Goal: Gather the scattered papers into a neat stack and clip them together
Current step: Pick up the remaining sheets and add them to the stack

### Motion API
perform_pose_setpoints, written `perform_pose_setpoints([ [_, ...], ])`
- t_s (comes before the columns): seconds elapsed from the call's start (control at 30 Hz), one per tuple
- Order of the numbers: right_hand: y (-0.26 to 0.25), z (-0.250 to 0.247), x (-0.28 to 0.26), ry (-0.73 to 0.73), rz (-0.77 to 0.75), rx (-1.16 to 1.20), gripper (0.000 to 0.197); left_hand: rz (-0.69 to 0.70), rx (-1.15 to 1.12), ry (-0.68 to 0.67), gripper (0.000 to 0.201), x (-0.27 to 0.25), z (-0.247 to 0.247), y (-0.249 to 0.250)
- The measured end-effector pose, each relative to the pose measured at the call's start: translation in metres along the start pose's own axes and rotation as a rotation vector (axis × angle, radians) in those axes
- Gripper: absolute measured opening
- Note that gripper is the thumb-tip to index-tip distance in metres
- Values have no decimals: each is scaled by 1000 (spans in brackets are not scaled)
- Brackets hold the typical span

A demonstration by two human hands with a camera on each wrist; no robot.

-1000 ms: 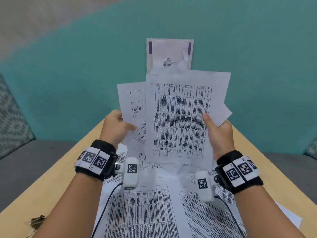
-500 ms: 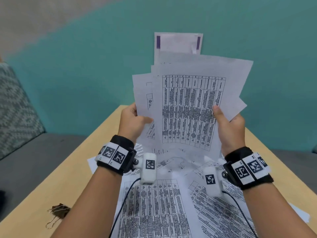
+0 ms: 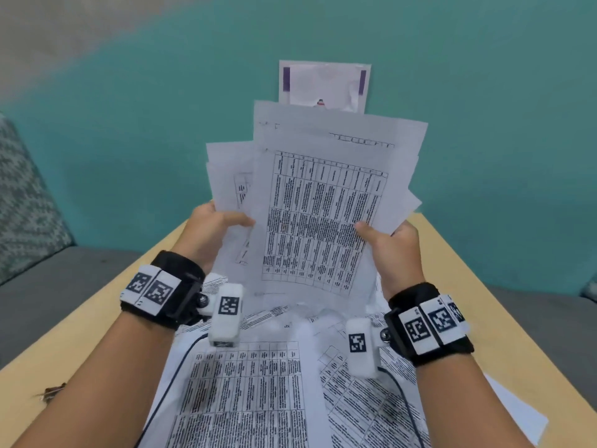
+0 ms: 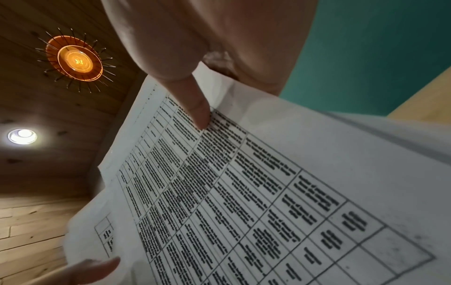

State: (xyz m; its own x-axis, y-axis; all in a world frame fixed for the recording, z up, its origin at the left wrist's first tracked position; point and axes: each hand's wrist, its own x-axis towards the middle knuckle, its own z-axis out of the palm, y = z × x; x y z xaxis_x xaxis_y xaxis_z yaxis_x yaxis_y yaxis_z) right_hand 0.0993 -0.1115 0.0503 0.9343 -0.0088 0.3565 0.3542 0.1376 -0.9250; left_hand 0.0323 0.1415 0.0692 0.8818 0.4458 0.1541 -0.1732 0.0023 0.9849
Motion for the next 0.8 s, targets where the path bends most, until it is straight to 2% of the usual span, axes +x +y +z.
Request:
perform_pose_setpoints([
  [0.27, -10, 11, -7, -14, -7, -19, 25, 83, 47, 84, 36, -4, 7, 0],
  [0.47, -13, 19, -14, -32, -38, -110, 24, 25, 5, 68, 37, 1, 5, -5],
  [0.53, -11, 22, -17, -39, -29, -150, 20, 14, 2, 40, 27, 0, 7, -8],
  [0.63, -11, 21, -16, -30, -26, -158, 10, 31, 20, 33, 29, 0, 7, -6],
  [0.73, -16, 16, -15, 5, -54, -141, 26, 52, 11, 49, 33, 3, 5, -2],
  [0.8, -14, 15, -12, 0, -39, -123, 22, 48, 18, 36, 36, 2, 4, -1],
])
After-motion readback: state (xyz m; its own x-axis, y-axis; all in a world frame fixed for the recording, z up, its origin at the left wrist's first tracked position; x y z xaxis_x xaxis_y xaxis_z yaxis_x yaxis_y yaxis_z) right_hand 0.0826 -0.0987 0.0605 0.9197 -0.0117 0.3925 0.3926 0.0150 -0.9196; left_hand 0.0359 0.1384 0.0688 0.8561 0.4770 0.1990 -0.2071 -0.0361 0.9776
